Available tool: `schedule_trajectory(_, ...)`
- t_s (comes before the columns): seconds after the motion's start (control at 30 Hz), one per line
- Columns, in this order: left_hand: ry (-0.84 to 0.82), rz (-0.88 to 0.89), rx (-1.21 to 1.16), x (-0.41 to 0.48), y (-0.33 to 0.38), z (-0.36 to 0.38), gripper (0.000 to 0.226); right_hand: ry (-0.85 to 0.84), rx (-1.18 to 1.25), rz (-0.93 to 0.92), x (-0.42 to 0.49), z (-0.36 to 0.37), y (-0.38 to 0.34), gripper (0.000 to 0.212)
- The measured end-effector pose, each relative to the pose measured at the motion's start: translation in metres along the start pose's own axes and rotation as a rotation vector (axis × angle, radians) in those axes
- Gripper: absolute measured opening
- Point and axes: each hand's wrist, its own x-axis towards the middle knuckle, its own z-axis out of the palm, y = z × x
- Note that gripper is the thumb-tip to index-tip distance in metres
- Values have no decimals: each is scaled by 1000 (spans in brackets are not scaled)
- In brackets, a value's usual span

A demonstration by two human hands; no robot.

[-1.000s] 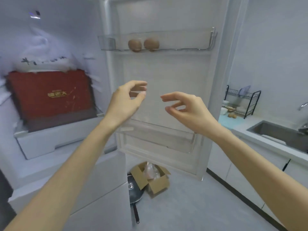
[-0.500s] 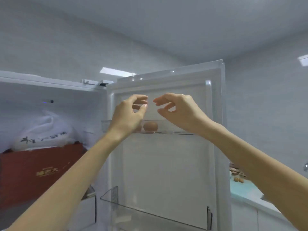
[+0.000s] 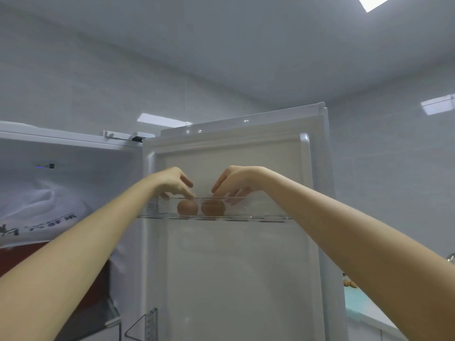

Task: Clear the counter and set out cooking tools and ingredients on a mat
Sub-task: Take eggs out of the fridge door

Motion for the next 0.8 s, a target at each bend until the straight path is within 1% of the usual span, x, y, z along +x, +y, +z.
schedule_trajectory(0.07, -30, -44, 42, 10, -3, 0, 51, -24, -31, 22, 9, 3, 1, 39)
schedule_trajectory(0.13, -94, -81, 59, 17, -5, 1, 51, -58, -81, 32, 14, 5, 3, 41)
schedule_trajectory(0.23, -196, -107, 36, 22, -6, 1, 49, -100, -125, 21, 17, 8, 7, 42)
schedule_trajectory(0.37, -290, -140, 28, 23, -4, 0, 39, -72, -170, -11, 22, 11, 9, 44)
schedule_trajectory(0.47, -290, -181, -17, 26, -5, 2, 39, -47, -169, -24, 26, 12, 13, 46)
schedule_trajectory(0.57, -256, -168, -41, 25, -5, 5, 39, 8, -152, -38, 26, 12, 18, 47)
schedule_trajectory(0.67, -181, -88, -141, 19, -7, 8, 31, 115, -92, -45, 24, 13, 23, 37)
schedule_trajectory(0.73, -86, -15, -223, 12, -8, 10, 24, 218, -83, -75, 20, 13, 24, 35)
schedule_trajectory(0.77, -17, 23, -258, 9, -7, 11, 23, 271, -99, -98, 19, 13, 25, 36)
schedule_trajectory(0.8, 64, 65, -296, 5, -6, 12, 27, 323, -115, -117, 16, 10, 25, 37)
